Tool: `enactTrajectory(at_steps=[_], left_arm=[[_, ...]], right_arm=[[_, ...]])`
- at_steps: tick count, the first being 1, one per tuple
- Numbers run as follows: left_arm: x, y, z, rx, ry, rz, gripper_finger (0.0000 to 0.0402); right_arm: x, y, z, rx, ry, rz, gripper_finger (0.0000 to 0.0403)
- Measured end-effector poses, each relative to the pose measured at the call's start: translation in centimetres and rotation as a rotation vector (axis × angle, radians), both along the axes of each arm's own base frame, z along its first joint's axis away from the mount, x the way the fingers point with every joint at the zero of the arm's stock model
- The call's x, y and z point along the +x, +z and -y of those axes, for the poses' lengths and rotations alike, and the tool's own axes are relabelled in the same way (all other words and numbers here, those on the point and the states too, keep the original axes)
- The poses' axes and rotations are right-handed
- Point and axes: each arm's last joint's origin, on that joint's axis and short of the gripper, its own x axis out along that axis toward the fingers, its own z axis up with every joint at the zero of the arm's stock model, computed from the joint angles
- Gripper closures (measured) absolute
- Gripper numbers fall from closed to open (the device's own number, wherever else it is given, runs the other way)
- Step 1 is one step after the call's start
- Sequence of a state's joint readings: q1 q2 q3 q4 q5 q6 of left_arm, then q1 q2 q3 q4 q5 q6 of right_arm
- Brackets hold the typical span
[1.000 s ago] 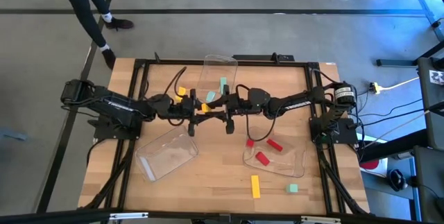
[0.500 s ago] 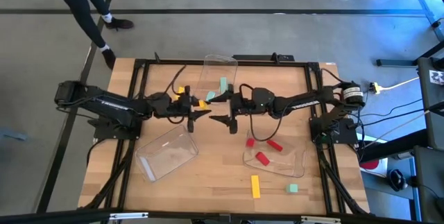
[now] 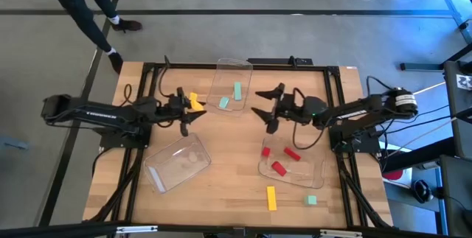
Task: Sort & place blocks by color
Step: Put the top right yellow block into the bottom left transparent bin
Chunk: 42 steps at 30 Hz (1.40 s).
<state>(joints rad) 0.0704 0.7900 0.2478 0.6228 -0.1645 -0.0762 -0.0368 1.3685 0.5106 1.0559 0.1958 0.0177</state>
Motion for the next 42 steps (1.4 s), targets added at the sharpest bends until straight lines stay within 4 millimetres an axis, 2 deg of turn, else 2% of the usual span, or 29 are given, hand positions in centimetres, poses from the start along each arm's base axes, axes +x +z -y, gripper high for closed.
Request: enactTrajectory(at_steps=[6, 13, 21, 42], left_arm=[[-0.39, -0.11, 0.03, -0.053, -0.005, -0.02, 0.0281], [-0.29, -0.28, 0.29, -0.078, -0.096, -0.047, 0.0281], [-0.13, -0.17, 0.22, -0.085, -0.072, -0.102, 0.0281], [-0.13, -0.17, 0.21, -0.076, -0.071, -0.104, 0.0281]], right_arm=[[-1.17, 0.43, 0.02, 0.005, -0.02, 0.027, 0.0092], [-1.16, 0.41, 0.02, 0.004, -0.021, 0.025, 0.0092], [-1.14, 0.33, 0.02, 0.004, -0.021, 0.018, 0.0092], [-1.12, 0.27, 0.03, 0.004, -0.022, 0.011, 0.0092]])
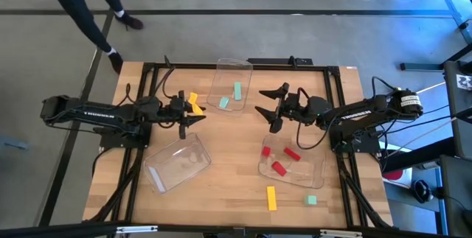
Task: Sort & place blocks by color
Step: Put the top right yellow block into the bottom left transparent bin
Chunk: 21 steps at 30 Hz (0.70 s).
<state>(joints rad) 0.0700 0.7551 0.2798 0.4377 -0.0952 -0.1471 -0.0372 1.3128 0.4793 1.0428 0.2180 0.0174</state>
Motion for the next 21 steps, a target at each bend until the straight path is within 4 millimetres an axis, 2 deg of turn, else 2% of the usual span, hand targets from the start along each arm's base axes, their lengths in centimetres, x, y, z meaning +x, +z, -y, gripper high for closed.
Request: enactTrajectory(at_steps=[21], left_arm=[[0.01, 0.0, 0.06, -0.008, -0.019, 0.0, 0.0281]], right_arm=[[0.01, 0.01, 0.0, 0.0, 0.0, 0.0, 0.0092]])
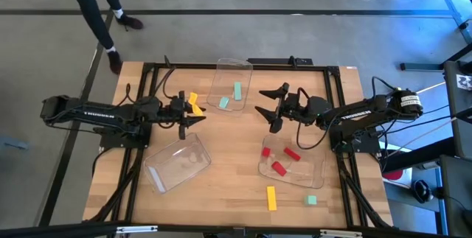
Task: Sort & place blocks by color
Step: Put the top right yellow block into the bottom left transparent bin
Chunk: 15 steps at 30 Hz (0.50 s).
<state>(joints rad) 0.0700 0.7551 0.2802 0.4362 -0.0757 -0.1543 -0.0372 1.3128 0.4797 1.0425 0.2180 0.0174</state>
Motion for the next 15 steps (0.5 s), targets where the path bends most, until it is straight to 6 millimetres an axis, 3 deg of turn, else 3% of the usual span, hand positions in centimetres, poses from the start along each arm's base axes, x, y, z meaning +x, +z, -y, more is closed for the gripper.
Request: enactTrajectory(at_steps=[15], left_arm=[[0.03, 0.02, 0.22, -0.003, -0.072, 0.001, 0.0281]], right_arm=[[0.0, 0.0, 0.0, 0.0, 0.0, 0.0, 0.0092]])
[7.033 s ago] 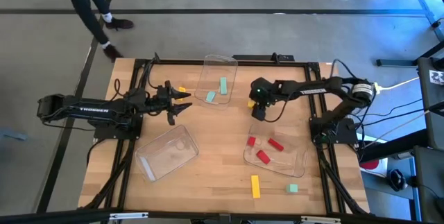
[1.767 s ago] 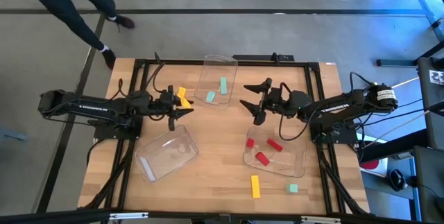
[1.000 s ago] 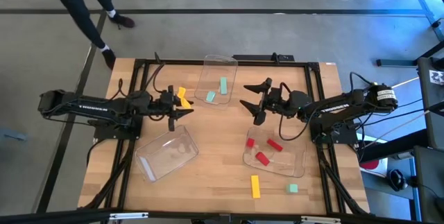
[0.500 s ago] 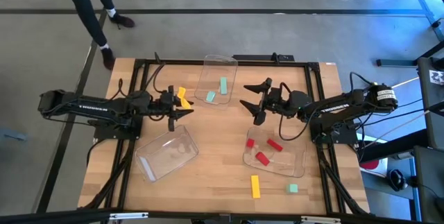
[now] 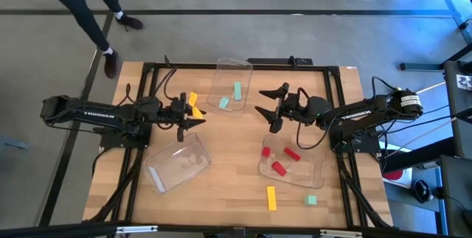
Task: Sort & place blocks by color
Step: Put the top right yellow block into the bottom left transparent bin
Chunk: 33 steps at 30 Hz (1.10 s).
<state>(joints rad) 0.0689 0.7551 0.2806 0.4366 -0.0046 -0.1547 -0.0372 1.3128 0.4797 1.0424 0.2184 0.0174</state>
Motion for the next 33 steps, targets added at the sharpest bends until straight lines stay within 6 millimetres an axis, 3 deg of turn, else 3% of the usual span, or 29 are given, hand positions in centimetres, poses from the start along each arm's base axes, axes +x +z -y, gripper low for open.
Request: enactTrajectory(at_steps=[20, 27, 33], left_arm=[[0.0, 0.3, 0.1, -0.042, -0.039, 0.035, 0.0281], [0.3, 1.8, 2.0, -0.034, -0.19, 0.04, 0.0281], [0.5, 4.1, 4.9, 0.067, -0.268, -0.188, 0.0281]], right_arm=[[0.0, -0.1, 0.0, 0.006, 0.001, -0.005, 0.0092], [0.0, -0.1, 0.0, 0.005, 0.001, -0.007, 0.0092], [0.0, -0.1, 0.0, 0.004, 0.001, -0.012, 0.0092]])
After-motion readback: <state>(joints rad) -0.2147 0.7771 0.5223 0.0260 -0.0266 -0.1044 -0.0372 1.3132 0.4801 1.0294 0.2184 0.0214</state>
